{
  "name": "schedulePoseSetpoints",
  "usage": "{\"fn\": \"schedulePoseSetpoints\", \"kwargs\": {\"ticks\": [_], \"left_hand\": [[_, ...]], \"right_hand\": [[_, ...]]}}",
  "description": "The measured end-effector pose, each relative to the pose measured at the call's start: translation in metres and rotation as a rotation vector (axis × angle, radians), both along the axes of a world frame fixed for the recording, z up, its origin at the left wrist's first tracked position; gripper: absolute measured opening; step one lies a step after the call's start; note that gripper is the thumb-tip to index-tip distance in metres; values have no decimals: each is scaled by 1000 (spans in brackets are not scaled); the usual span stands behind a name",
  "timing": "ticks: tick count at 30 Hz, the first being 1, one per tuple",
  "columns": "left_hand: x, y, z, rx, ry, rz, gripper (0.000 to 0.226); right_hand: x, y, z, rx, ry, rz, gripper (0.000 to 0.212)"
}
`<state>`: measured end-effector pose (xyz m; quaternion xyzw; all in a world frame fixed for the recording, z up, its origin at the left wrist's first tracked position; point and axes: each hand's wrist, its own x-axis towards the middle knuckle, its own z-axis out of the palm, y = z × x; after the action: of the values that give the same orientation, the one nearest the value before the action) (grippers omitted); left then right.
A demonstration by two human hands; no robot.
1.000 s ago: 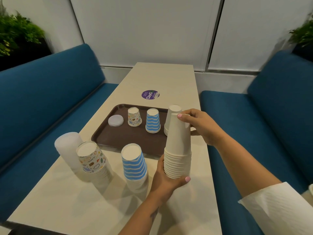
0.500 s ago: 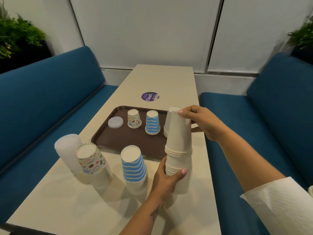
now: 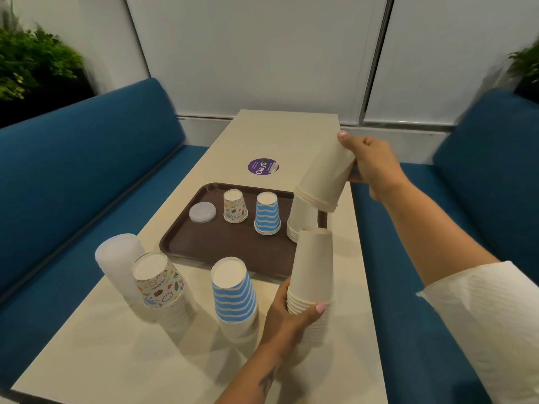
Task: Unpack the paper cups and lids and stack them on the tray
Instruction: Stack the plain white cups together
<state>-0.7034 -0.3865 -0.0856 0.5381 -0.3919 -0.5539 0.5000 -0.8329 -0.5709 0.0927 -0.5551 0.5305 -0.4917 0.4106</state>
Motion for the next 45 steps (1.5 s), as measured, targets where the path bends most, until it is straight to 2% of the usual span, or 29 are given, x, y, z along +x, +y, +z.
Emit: {"fn": "schedulePoseSetpoints", "kwargs": {"ticks": [4, 8, 17, 23, 26, 30, 32, 36, 41, 45], "left_hand": [[1, -1, -5, 7, -29, -8, 79], [1, -3, -11, 20, -37, -14, 76], [2, -10, -20, 27, -5, -18, 81], [0, -18, -20, 43, 59, 28, 88], [-2, -23, -16, 64, 140, 44, 80], [-5, -32, -7, 77, 176, 80, 79], [-7, -36, -3, 71, 169, 94, 83], [-13, -41, 4, 58, 157, 72, 102], [-18, -37, 11, 43, 165, -5, 68], [-18, -32, 13, 43, 145, 0, 65]], "right_hand": [[10, -25, -3, -87, 23, -90, 41], [23, -47, -20, -127, 198, -55, 49], [42, -63, -64, 18, 454, 79, 65], [39, -59, -97, 138, 579, 133, 62], [30, -52, -88, 79, 527, 94, 69], [13, -19, -61, -154, 271, 17, 42], [5, 0, -52, -100, 250, 154, 35], [-2, 26, -47, 203, 318, 454, 43], [-6, 33, -49, 292, 285, 440, 52], [-7, 34, -52, 339, 254, 384, 54]]}}
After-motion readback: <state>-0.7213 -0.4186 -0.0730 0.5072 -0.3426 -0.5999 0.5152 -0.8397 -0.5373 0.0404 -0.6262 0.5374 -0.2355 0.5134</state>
